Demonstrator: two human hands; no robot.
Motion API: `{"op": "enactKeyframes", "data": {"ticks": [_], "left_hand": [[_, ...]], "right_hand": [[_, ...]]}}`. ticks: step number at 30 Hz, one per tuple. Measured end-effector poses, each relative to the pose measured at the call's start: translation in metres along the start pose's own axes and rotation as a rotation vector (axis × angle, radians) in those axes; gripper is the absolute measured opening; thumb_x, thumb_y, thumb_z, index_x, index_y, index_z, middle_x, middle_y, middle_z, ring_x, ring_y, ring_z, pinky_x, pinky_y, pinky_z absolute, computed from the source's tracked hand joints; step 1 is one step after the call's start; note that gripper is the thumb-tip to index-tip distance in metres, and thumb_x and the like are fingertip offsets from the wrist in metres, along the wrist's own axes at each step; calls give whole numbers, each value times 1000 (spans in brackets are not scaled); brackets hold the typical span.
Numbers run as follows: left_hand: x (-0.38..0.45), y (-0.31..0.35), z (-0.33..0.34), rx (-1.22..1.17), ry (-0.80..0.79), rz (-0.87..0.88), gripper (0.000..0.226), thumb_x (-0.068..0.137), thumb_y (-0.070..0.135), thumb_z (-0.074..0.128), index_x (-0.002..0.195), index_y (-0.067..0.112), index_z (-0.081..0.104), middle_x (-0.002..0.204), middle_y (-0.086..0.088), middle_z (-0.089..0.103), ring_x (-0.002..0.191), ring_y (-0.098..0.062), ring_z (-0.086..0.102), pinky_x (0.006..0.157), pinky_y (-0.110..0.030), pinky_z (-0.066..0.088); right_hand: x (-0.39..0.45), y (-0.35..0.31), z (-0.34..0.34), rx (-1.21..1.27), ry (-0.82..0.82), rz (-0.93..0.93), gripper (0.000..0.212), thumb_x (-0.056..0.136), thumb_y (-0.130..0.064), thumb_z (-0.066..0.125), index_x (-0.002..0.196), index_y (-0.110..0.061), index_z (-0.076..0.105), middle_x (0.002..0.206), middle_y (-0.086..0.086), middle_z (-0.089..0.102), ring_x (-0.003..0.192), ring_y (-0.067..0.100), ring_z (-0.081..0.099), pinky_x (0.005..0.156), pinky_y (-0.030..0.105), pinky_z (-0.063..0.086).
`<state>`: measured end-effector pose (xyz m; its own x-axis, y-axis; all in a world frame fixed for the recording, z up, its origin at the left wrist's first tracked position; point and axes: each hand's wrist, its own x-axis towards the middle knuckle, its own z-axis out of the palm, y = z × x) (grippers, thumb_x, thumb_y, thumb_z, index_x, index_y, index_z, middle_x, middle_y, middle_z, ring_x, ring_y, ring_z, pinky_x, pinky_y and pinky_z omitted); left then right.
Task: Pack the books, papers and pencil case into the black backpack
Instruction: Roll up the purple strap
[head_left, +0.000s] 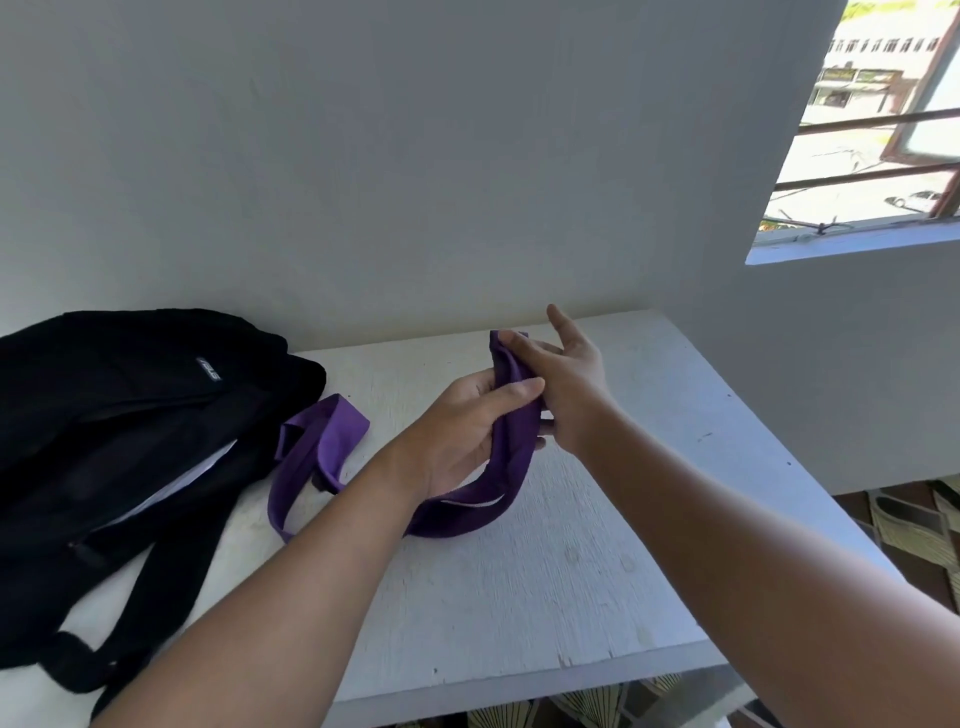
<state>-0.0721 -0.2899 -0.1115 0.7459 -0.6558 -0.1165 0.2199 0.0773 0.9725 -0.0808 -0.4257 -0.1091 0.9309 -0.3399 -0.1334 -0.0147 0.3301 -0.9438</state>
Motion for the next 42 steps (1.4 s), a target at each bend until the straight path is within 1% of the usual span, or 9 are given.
{"op": "enactKeyframes", "data": {"ticks": [3, 7, 9, 15, 20, 27, 30, 35, 42], "left_hand": [[5, 6, -2, -23, 118, 6, 30, 108, 8, 39, 128, 1, 61, 115, -25, 73, 101, -44, 71, 96, -53, 57], [11, 20, -9, -517, 291, 63, 35, 108, 10, 34, 130, -5, 57, 113, -27, 73, 96, -37, 75, 85, -44, 61], [13, 25, -11, -617, 306, 105, 36, 108, 11, 33, 131, -2, 56, 116, -27, 72, 99, -36, 74, 90, -44, 60], [21, 40, -23, -426, 496, 291, 34, 106, 13, 35, 130, 7, 59, 115, -15, 75, 111, -28, 71, 98, -41, 54], [22, 43, -36, -235, 626, 372, 31, 107, 15, 38, 130, 15, 59, 114, -2, 77, 110, -15, 67, 90, -31, 52], [13, 28, -49, -356, 411, 23, 36, 98, 43, 60, 115, 11, 61, 98, -3, 68, 66, -18, 60, 45, -24, 39], [2, 10, -50, -335, 192, -112, 40, 92, 44, 66, 120, 16, 67, 88, -1, 64, 80, -19, 58, 69, -29, 45], [8, 4, -47, -315, 301, -54, 33, 105, 26, 47, 127, 15, 68, 124, -10, 73, 120, -27, 66, 112, -44, 42], [16, 15, -38, -406, 435, 135, 30, 109, 26, 43, 123, 8, 63, 125, -20, 70, 115, -34, 69, 97, -49, 56]], "right_hand": [[4, 1, 0, 79, -3, 11, 81, 88, -33, 84, 155, -35, 38, 110, 1, 78, 69, 20, 74, 62, 40, 60], [11, 13, -2, 152, 8, -61, 53, 89, -44, 81, 129, -24, 53, 116, 2, 69, 106, 19, 72, 101, 41, 55], [5, 18, 1, 105, -214, 24, 53, 95, -52, 70, 129, -13, 55, 105, 0, 70, 95, 18, 70, 83, 36, 58], [-6, 21, 8, -138, -379, 18, 27, 103, -31, 65, 116, -8, 60, 102, 13, 76, 76, 25, 75, 71, 40, 56], [-16, 11, 17, -335, -498, -53, 62, 90, -61, 57, 126, -11, 65, 110, 12, 78, 93, 27, 76, 84, 34, 62], [-7, 26, 20, -241, -504, -4, 23, 106, -8, 55, 123, 0, 69, 99, 18, 74, 71, 20, 68, 66, 30, 57], [-6, 29, 18, -146, -505, 19, 22, 106, -9, 56, 117, 5, 69, 92, 11, 75, 73, 18, 68, 66, 26, 57], [-9, 22, 19, -85, -532, 162, 20, 107, -15, 56, 118, -9, 71, 102, 10, 76, 87, 18, 73, 72, 27, 60], [-3, 28, 29, -653, -207, -342, 4, 100, -21, 65, 101, -25, 66, 110, -4, 66, 96, 12, 70, 87, 33, 57]]}}
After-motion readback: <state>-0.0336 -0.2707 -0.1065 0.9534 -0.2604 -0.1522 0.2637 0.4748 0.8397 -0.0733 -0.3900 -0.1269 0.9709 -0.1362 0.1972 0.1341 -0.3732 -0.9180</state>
